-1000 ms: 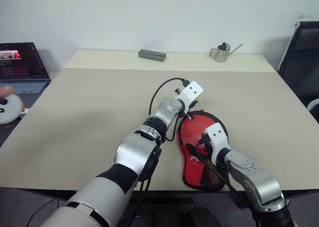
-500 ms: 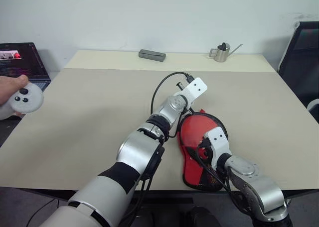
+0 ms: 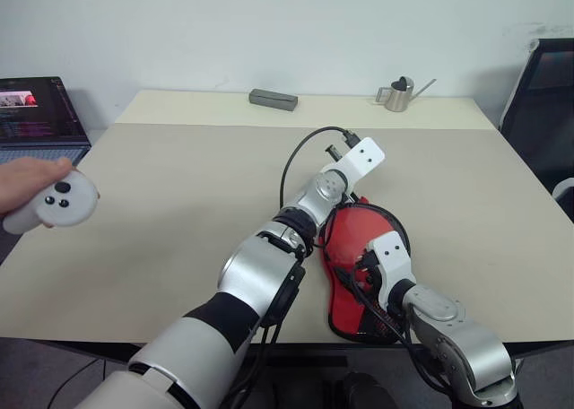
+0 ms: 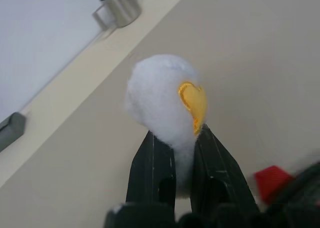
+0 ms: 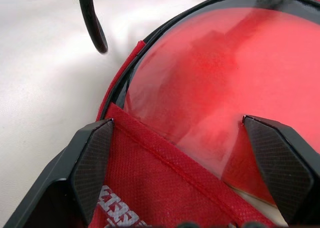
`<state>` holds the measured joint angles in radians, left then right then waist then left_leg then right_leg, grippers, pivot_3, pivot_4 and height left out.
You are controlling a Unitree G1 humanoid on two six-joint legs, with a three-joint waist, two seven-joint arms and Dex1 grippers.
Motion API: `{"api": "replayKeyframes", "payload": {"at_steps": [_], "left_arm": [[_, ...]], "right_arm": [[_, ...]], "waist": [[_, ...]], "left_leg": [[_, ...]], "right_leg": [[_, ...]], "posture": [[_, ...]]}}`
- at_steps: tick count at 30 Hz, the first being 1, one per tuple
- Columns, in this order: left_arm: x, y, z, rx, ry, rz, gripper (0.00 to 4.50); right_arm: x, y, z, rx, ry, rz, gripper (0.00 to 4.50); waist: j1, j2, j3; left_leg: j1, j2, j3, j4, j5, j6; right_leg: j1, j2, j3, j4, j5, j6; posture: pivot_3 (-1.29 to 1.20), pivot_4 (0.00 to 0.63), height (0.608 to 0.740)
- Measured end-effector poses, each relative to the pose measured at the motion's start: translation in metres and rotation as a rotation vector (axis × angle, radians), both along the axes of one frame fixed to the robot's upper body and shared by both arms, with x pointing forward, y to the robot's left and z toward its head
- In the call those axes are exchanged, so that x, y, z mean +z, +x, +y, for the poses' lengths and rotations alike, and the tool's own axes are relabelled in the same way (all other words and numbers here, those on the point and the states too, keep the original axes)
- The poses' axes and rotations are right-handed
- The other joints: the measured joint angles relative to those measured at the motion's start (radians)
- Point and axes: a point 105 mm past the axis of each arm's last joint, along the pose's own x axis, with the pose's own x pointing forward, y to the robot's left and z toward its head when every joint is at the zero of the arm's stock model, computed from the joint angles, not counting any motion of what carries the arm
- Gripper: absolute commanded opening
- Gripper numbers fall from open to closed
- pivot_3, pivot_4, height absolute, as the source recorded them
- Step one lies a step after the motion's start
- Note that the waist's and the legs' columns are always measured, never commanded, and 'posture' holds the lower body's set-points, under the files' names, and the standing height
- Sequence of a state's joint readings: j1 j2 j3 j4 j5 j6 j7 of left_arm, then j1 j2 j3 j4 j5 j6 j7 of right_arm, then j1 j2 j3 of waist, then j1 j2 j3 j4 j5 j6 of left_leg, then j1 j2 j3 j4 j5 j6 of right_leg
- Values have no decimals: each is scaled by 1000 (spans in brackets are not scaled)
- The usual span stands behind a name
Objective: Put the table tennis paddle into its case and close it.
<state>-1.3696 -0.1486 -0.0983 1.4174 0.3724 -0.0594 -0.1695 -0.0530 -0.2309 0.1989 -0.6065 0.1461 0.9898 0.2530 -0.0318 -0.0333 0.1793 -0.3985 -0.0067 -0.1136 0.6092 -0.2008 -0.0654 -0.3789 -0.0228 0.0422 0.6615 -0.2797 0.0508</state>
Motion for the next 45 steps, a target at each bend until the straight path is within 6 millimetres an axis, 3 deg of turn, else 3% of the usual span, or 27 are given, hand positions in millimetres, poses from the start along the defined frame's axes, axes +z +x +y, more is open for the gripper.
{"api": "replayKeyframes", "payload": {"at_steps": [3, 10, 15, 16, 20, 27, 32, 36, 40, 45], "left_arm": [[-4, -4, -4, -45, 4, 37, 77], [-20, -11, -5, -99, -17, 158, 2607], [-19, -9, -1, -96, -51, 182, 4352], [-19, -9, 0, -97, -75, 198, 4466], [-15, -4, 11, -87, -135, 228, 4466], [-1, 20, 75, 29, -197, 190, 4466], [-1, 19, 117, -16, -286, 235, 4466], [-17, -9, 144, -260, -333, 354, 4466], [-41, -42, 178, -350, -334, 444, 4466], [-47, -95, 190, -448, -320, 481, 4466]], "right_arm": [[0, 0, 0, 0, 0, 0, 4500], [0, 2, 3, 13, 0, 2, 4500], [-1, 5, 4, 24, -6, 5, 4500], [-1, 6, 5, 29, -7, 7, 4500], [-1, 11, 8, 60, -8, 13, 4500], [0, 28, 7, 101, -14, 12, 4500], [2, 39, 2, 110, -12, 3, 4500], [3, 44, 1, 127, -9, 5, 4500], [5, 48, -7, 131, -18, 7, 4500], [9, 51, -25, 154, -34, 23, 4500]], "waist": [[0, 0, 0], [-4, 0, 0], [-6, 0, 0], [-8, 0, -1], [-19, -1, -1], [-26, -1, -1], [-24, 0, -1], [-28, 1, -2], [-25, 1, -2], [-3, 1, -2]], "left_leg": [[0, 0, 0, 0, 0, 0], [1, 1, 0, 0, 0, 0], [3, 1, 1, 0, 0, 0], [3, 1, 1, 0, 0, 0], [7, 1, 1, 0, 0, 0], [10, 2, 2, 0, 0, 0], [9, 2, 3, 0, 0, 0], [9, 3, 4, 0, 0, 0], [8, 3, 2, 0, 0, 0], [6, 2, 1, 0, 0, 0]], "right_leg": [[0, 0, 0, 0, 0, 0], [0, 0, 0, 1, 0, 0], [1, 0, 1, 1, 1, 1], [2, 0, 1, 1, 1, 1], [5, 0, 1, 1, 1, 2], [6, 1, 1, 1, 3, 4], [6, 0, 1, 1, 3, 4], [5, 0, 2, 1, 3, 2], [5, 0, 2, 2, 3, 1], [5, -2, 1, 0, 2, 0]], "posture": [[0, 150, 740], [0, 150, 740], [0, 150, 740], [0, 150, 740], [0, 150, 740], [0, 150, 740], [0, 150, 740], [0, 150, 740], [0, 150, 740], [0, 150, 740]]}}
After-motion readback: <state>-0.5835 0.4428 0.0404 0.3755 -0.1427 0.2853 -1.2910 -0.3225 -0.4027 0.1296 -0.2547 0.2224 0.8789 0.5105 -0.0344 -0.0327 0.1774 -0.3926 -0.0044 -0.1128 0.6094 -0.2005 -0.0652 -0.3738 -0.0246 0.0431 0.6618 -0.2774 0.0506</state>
